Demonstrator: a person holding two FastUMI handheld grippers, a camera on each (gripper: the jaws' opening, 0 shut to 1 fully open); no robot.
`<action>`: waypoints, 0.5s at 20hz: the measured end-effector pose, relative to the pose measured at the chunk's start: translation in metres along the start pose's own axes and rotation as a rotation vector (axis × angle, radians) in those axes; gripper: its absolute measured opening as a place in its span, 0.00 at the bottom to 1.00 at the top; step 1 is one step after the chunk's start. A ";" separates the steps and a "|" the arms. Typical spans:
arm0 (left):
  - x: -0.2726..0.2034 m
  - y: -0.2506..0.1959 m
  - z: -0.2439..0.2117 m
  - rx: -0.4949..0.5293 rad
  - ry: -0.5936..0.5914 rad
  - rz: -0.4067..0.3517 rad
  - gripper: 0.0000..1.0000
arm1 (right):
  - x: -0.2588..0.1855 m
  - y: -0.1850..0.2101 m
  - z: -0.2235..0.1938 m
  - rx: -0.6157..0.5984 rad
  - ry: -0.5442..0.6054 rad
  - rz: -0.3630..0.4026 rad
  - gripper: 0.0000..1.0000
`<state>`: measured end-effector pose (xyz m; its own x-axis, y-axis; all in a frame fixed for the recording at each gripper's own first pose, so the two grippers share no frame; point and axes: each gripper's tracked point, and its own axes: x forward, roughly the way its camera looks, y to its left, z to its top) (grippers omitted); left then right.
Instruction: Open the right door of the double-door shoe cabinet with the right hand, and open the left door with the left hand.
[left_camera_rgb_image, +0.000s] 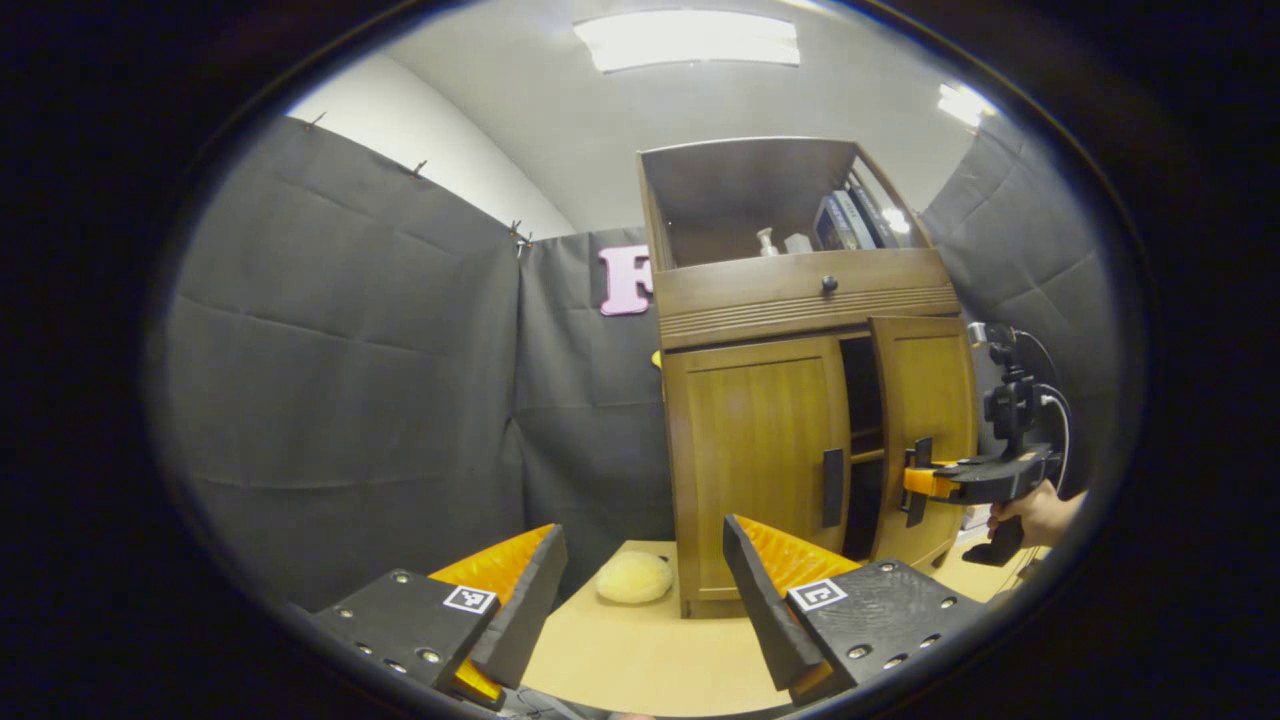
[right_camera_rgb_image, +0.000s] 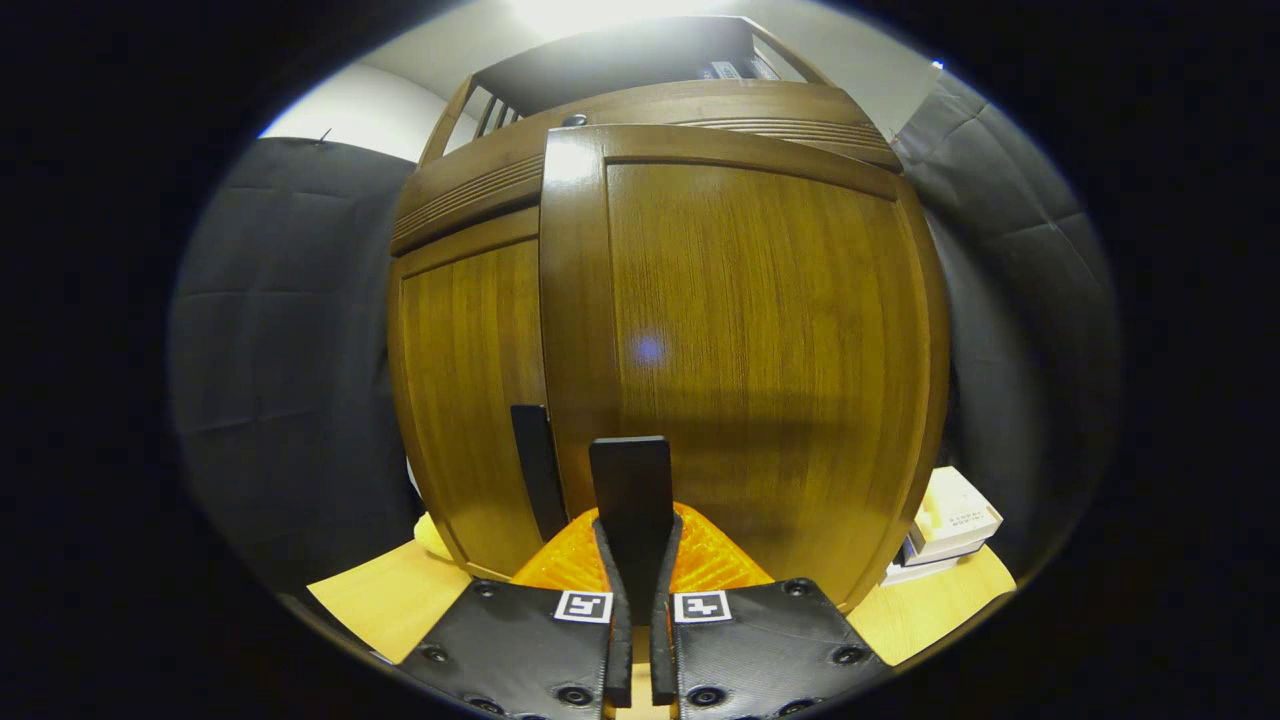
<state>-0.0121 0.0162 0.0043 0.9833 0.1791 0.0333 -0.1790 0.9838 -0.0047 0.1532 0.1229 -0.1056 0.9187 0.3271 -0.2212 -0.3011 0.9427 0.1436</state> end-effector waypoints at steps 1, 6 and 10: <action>0.000 -0.001 0.001 -0.003 -0.002 -0.011 0.92 | -0.005 0.000 0.000 0.001 0.001 0.003 0.07; -0.004 -0.005 0.002 -0.011 -0.013 -0.061 0.92 | -0.029 -0.008 0.000 0.005 0.010 0.013 0.09; -0.005 -0.009 0.002 -0.021 -0.008 -0.101 0.92 | -0.047 -0.016 -0.001 0.006 0.015 0.018 0.06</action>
<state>-0.0153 0.0062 0.0066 0.9960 0.0786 0.0431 -0.0777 0.9967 -0.0223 0.1149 0.0922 -0.0988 0.9093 0.3446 -0.2334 -0.3155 0.9364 0.1535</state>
